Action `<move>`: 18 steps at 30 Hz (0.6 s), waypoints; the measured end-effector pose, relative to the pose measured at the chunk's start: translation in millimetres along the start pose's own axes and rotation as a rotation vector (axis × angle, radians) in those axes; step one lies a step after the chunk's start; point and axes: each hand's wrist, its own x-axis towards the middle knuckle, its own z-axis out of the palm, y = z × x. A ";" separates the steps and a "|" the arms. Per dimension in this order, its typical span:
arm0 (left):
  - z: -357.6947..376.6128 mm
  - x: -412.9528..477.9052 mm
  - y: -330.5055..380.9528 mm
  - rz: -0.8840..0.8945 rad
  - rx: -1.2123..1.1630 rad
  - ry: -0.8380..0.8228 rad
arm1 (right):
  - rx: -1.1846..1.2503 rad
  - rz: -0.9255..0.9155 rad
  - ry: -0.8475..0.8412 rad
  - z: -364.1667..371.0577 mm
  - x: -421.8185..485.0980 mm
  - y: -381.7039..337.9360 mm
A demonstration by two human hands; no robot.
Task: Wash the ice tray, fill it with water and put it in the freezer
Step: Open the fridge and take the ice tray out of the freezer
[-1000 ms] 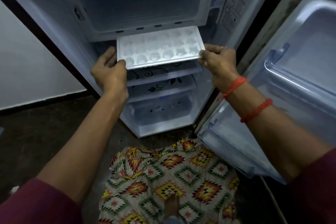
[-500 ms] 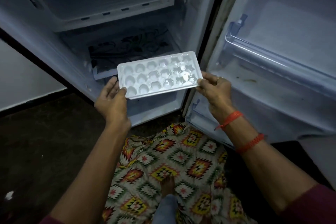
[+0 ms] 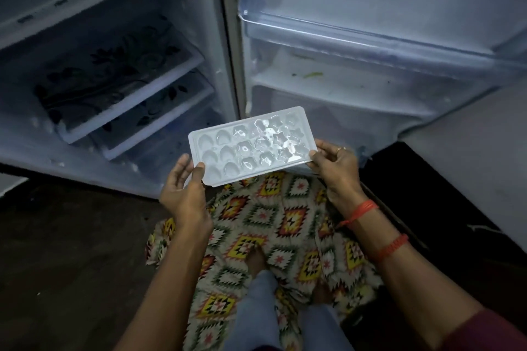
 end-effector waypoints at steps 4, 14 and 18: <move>17.7 -22.6 -17.2 -0.072 0.049 -0.105 | 0.033 0.053 0.103 -43.7 -7.8 18.5; 64.4 -81.6 -59.1 -0.179 0.256 -0.343 | 0.143 0.137 0.349 -152.6 -45.6 50.1; 85.3 -113.0 -71.9 -0.194 0.332 -0.442 | 0.233 0.158 0.436 -190.9 -66.8 56.9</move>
